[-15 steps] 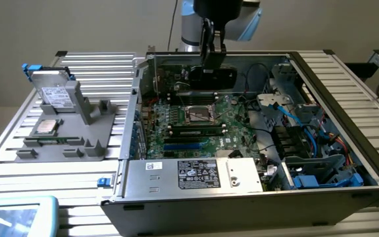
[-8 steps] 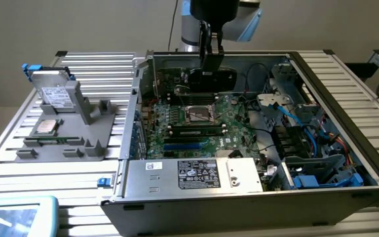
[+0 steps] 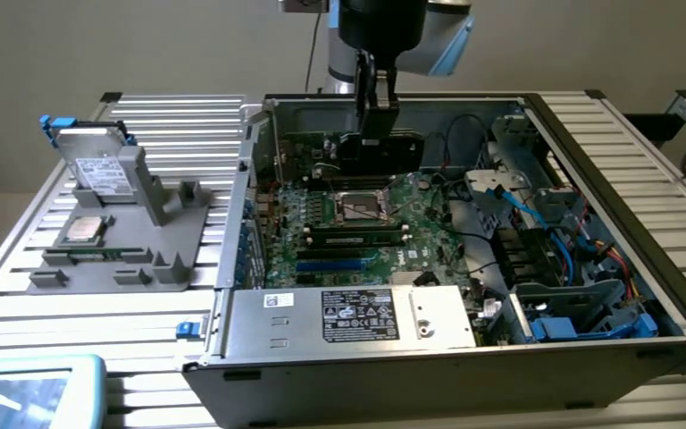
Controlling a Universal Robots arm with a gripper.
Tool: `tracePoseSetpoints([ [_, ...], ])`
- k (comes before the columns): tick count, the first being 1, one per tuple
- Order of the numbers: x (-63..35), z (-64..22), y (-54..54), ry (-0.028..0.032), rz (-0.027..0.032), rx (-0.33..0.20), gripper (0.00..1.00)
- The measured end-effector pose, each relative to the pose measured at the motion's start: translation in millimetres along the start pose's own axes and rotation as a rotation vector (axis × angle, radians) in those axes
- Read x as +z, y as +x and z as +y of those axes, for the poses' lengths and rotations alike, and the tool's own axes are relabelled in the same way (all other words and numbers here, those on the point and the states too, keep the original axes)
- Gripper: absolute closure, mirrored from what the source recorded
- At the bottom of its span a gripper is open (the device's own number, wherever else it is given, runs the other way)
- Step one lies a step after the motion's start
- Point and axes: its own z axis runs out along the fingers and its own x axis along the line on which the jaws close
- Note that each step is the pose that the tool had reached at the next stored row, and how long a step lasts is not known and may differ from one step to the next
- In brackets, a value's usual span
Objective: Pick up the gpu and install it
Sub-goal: 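Insert the gpu into the slot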
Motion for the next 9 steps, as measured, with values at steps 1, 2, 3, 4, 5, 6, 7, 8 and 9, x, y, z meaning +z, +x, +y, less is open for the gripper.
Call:
tracePoseSetpoints([
  [1, 1.8, 0.0, -0.1, 0.0001, -0.0002, 0.000, 0.73],
  [2, 3.7, 0.0, -0.2, 0.0001, -0.0002, 0.000, 0.73],
  [3, 5.4, 0.0, -0.2, 0.0000, -0.0001, 0.000, 0.73],
  [4, 7.2, 0.0, -0.3, 0.0000, 0.0000, 0.000, 0.73],
  [5, 9.1, -0.1, -0.4, 0.0000, 0.0000, 0.000, 0.73],
  [6, 10.8, -0.1, -0.4, 0.0000, 0.0000, 0.000, 0.73],
  [7, 12.8, -0.2, -0.5, 0.0001, -0.0001, 0.000, 0.73],
  [8, 14.6, -0.2, -0.6, 0.0001, 0.0000, 0.000, 0.73],
  [9, 16.4, -0.2, -0.6, 0.0001, -0.0001, 0.000, 0.73],
])
